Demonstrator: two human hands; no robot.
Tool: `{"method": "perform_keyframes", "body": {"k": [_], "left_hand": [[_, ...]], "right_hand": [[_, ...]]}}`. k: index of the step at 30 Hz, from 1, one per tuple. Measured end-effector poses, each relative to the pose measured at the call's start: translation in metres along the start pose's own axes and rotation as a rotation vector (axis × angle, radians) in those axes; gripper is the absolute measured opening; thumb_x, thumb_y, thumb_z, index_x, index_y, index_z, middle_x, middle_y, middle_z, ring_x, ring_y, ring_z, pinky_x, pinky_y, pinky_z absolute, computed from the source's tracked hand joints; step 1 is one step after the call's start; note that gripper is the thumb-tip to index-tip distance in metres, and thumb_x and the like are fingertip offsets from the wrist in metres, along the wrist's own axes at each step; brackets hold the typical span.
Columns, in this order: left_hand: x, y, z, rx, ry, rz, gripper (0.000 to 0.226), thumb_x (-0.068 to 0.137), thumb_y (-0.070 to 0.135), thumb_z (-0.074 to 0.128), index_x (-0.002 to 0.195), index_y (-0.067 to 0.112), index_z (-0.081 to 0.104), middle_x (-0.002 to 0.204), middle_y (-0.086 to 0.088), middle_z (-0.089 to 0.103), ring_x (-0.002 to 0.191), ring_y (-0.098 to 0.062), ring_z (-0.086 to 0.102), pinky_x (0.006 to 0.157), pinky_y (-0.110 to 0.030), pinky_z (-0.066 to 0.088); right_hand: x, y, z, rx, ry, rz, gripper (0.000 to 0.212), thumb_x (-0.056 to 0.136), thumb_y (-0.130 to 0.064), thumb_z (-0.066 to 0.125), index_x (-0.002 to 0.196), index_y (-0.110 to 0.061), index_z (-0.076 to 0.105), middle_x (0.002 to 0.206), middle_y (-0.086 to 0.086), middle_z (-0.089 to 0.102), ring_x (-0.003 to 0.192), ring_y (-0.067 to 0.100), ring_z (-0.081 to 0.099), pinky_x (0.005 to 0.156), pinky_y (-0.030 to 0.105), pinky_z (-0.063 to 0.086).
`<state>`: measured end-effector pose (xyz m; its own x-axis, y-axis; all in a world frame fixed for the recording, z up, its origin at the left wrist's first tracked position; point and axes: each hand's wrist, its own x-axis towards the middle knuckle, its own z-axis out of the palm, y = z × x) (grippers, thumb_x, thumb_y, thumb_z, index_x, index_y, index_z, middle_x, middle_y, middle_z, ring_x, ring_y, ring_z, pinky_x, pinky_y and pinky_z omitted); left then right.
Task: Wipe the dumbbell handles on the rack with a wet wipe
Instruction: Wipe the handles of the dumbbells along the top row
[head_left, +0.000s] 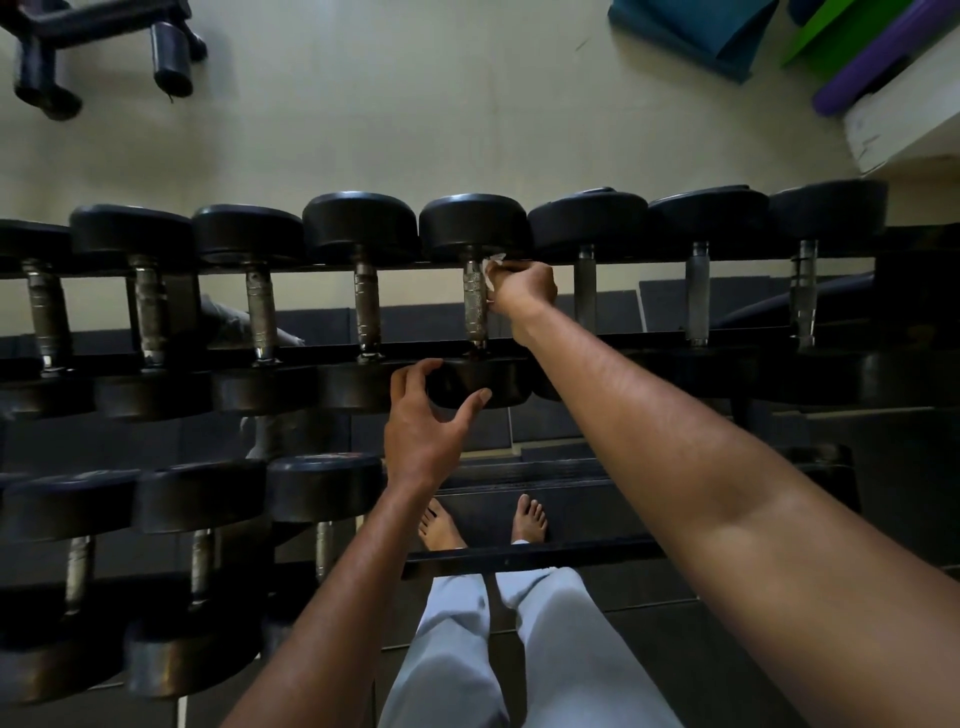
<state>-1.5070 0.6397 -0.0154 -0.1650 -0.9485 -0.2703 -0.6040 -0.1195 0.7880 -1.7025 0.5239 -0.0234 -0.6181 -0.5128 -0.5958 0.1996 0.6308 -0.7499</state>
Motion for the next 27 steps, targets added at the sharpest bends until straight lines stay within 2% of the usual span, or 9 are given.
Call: {"method": "perform_keyframes", "body": {"k": [4,7,11,14,15,17,19,23,27], "left_hand": [[-0.001,0.0,-0.002,-0.016,-0.002,0.001,0.074,0.083,0.063,0.083,0.142,0.031,0.052,0.136,0.014,0.043,0.11,-0.01,0.062,0.089,-0.038,0.064],[-0.001,0.0,-0.002,-0.022,0.001,0.008,0.074,0.084,0.063,0.083,0.142,0.031,0.052,0.136,0.013,0.044,0.111,-0.011,0.063,0.09,-0.038,0.064],[-0.003,0.001,-0.002,-0.012,0.006,0.012,0.073,0.085,0.062,0.083,0.143,0.029,0.052,0.136,0.013,0.043,0.111,-0.009,0.061,0.09,-0.038,0.064],[-0.002,0.0,-0.002,-0.018,0.001,0.018,0.073,0.085,0.062,0.082,0.143,0.029,0.052,0.137,0.012,0.043,0.11,-0.01,0.062,0.089,-0.037,0.065],[-0.002,0.0,-0.002,-0.019,0.001,0.017,0.073,0.085,0.063,0.082,0.143,0.029,0.052,0.137,0.012,0.043,0.11,-0.01,0.062,0.088,-0.037,0.065],[-0.002,0.0,-0.001,-0.017,0.003,0.018,0.073,0.085,0.063,0.082,0.142,0.03,0.051,0.137,0.013,0.043,0.109,-0.01,0.063,0.088,-0.037,0.065],[-0.003,0.0,-0.001,-0.019,-0.003,0.016,0.073,0.085,0.063,0.082,0.142,0.03,0.051,0.137,0.013,0.043,0.108,-0.011,0.064,0.087,-0.038,0.065],[-0.001,-0.001,-0.002,-0.005,-0.008,0.009,0.074,0.084,0.065,0.082,0.142,0.031,0.051,0.136,0.014,0.042,0.106,-0.011,0.065,0.085,-0.038,0.066],[-0.001,0.001,-0.002,-0.003,-0.006,0.002,0.075,0.084,0.063,0.083,0.143,0.03,0.051,0.139,0.012,0.043,0.111,-0.009,0.061,0.088,-0.035,0.065]], "right_hand": [[-0.003,-0.003,-0.008,0.039,-0.147,0.034,0.019,0.097,-0.031,0.077,0.11,-0.018,0.073,0.105,0.001,0.077,0.101,0.018,0.073,0.095,0.041,0.063],[-0.005,-0.01,-0.012,0.14,-0.177,0.126,0.026,0.095,-0.025,0.08,0.118,-0.015,0.074,0.1,-0.003,0.077,0.087,0.012,0.068,0.082,0.029,0.06],[-0.006,0.0,-0.022,-0.049,-0.256,0.179,0.026,0.096,-0.036,0.078,0.109,-0.014,0.072,0.091,-0.001,0.069,0.079,0.015,0.062,0.072,0.027,0.054],[-0.005,0.014,-0.037,-0.182,-0.346,0.214,0.022,0.101,-0.029,0.073,0.113,-0.011,0.069,0.103,0.004,0.068,0.098,0.02,0.066,0.063,0.027,0.055],[-0.008,0.014,-0.042,-0.239,-0.38,0.222,0.026,0.101,-0.028,0.072,0.119,-0.009,0.069,0.111,0.007,0.069,0.104,0.022,0.066,0.068,0.03,0.058],[-0.009,0.011,-0.047,-0.532,-0.444,0.133,0.032,0.097,-0.035,0.076,0.119,-0.011,0.072,0.116,0.007,0.072,0.113,0.023,0.065,0.093,0.041,0.057],[-0.014,0.008,-0.052,-0.782,-0.46,0.019,0.033,0.094,-0.04,0.078,0.116,-0.015,0.073,0.114,0.005,0.073,0.109,0.021,0.067,0.1,0.043,0.055],[-0.022,-0.015,-0.048,-0.831,-0.354,-0.354,0.023,0.094,-0.037,0.079,0.112,-0.022,0.076,0.109,-0.006,0.074,0.099,0.009,0.068,0.073,0.023,0.051],[-0.03,-0.045,-0.025,-0.976,-0.232,-0.906,0.015,0.1,-0.031,0.07,0.091,-0.026,0.081,0.089,-0.007,0.075,0.083,0.016,0.069,0.069,0.031,0.05]]}}
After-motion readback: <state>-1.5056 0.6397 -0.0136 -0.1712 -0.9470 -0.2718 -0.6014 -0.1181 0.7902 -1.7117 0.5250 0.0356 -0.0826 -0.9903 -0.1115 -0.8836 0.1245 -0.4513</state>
